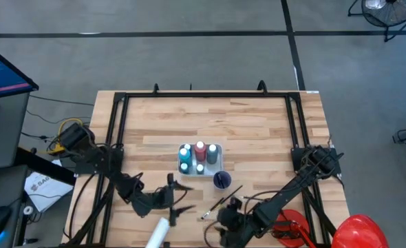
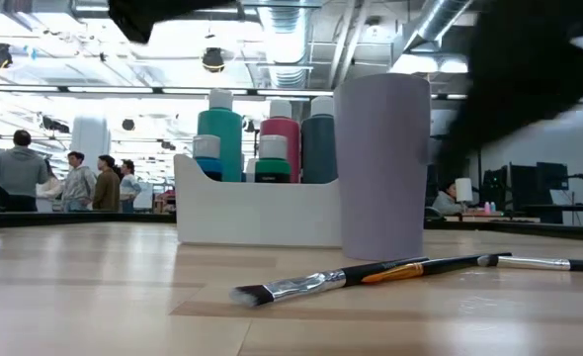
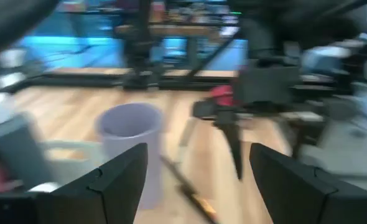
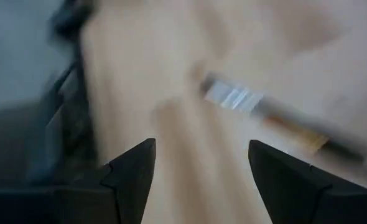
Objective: Pick & Place Paint Supplies
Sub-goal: Put the silver paintbrush into the blue cup
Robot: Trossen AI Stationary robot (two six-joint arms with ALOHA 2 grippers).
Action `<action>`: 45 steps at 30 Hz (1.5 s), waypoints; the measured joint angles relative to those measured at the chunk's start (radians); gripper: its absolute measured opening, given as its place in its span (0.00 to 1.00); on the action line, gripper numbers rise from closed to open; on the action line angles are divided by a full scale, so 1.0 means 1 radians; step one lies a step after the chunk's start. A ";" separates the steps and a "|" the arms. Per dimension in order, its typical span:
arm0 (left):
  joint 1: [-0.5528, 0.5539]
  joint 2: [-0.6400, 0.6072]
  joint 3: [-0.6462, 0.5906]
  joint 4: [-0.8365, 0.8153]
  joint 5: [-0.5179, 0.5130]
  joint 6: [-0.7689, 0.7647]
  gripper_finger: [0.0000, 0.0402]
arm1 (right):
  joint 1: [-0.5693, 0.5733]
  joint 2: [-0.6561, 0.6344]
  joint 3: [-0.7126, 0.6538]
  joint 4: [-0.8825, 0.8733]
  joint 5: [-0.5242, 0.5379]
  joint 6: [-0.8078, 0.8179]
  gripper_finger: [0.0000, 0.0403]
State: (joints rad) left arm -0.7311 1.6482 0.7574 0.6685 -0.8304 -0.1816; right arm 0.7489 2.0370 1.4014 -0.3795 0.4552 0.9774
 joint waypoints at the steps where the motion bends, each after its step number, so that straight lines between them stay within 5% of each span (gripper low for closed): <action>1: -0.007 -0.007 0.000 0.000 0.035 0.018 0.68 | 0.009 -0.003 0.000 -0.010 -0.047 -0.004 0.62; 6: 0.001 -0.012 0.000 -0.001 0.257 0.027 0.65 | 0.066 -0.007 0.000 -0.088 -0.212 0.048 0.62; 9: 0.022 0.011 0.000 -0.005 0.301 0.009 0.63 | 0.102 -0.007 0.000 -0.173 -0.236 0.129 0.62; 22: 0.076 0.264 0.071 -0.062 0.395 -0.166 0.52 | 0.149 -0.007 0.000 -0.348 0.014 0.214 0.62; 45: 0.029 0.447 0.282 -0.294 0.240 -0.275 0.43 | 0.049 -0.009 0.000 -0.342 0.042 0.033 0.62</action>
State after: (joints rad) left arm -0.7017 2.0949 1.0393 0.3740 -0.5900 -0.4566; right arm 0.7982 2.0281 1.4014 -0.7215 0.4969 1.0100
